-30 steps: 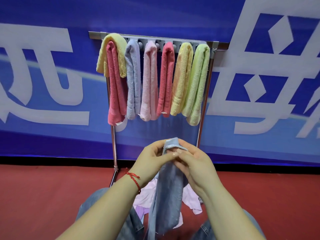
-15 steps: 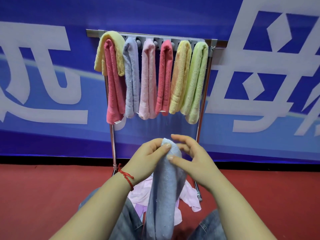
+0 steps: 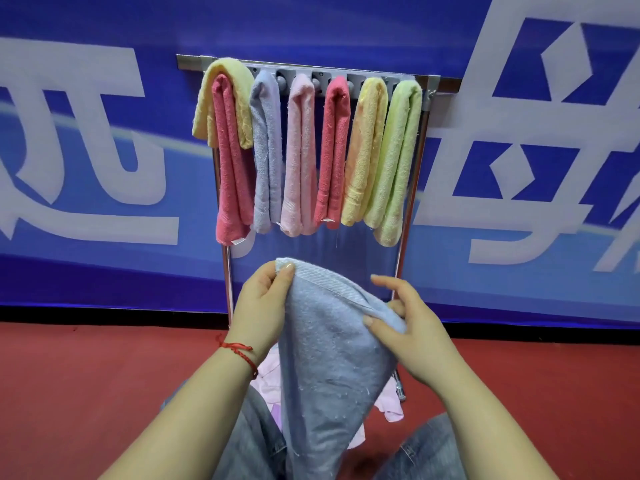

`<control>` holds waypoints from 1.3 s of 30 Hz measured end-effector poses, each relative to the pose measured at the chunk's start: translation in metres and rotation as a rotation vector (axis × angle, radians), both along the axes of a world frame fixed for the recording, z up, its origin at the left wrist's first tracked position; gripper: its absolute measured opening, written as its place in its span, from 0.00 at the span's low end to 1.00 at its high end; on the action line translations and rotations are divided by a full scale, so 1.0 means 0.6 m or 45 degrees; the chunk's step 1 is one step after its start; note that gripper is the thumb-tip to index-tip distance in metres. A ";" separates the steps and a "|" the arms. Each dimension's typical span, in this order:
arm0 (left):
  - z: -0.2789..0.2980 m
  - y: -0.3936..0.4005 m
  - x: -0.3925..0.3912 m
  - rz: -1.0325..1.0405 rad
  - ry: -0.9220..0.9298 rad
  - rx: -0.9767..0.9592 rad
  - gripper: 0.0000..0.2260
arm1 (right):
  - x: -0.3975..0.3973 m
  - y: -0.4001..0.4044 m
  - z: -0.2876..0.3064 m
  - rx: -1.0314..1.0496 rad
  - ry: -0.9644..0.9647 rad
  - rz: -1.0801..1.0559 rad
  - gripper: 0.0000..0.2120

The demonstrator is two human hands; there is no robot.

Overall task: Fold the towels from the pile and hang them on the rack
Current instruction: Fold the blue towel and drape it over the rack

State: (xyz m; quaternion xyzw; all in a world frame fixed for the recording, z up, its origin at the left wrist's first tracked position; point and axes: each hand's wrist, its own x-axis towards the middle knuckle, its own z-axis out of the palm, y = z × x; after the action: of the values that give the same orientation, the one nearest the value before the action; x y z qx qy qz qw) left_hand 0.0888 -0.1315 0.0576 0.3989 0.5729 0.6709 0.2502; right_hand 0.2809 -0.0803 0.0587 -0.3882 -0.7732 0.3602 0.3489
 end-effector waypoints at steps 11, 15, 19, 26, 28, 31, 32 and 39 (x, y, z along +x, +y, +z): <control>0.006 0.000 0.011 0.022 0.070 -0.069 0.09 | -0.014 -0.013 -0.003 0.403 -0.405 0.152 0.29; 0.006 -0.006 0.020 -0.091 0.091 -0.060 0.09 | -0.018 -0.012 -0.013 0.349 -0.393 0.149 0.23; 0.010 -0.014 0.034 -0.330 0.121 -0.048 0.09 | -0.022 -0.015 -0.009 0.236 -0.218 0.086 0.18; 0.011 -0.013 0.035 -0.417 0.156 -0.044 0.11 | -0.027 -0.025 0.006 0.133 0.110 0.125 0.12; 0.012 -0.012 0.033 -0.408 0.186 -0.045 0.14 | -0.029 -0.027 0.006 0.089 0.162 0.151 0.10; 0.010 -0.011 0.036 -0.397 0.195 -0.026 0.13 | -0.031 -0.024 -0.001 0.067 0.071 0.180 0.07; 0.009 -0.010 0.035 -0.366 0.196 -0.016 0.11 | -0.031 -0.021 -0.006 0.082 0.004 0.167 0.08; 0.003 0.001 -0.006 0.114 0.107 -0.028 0.09 | -0.013 -0.006 -0.026 0.183 -0.281 -0.022 0.15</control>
State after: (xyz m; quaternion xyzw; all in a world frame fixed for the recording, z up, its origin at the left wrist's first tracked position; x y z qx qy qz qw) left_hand 0.0850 -0.1310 0.0597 0.3980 0.6074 0.6578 0.2000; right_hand 0.2732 -0.0837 0.0430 -0.4060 -0.8273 0.2561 0.2917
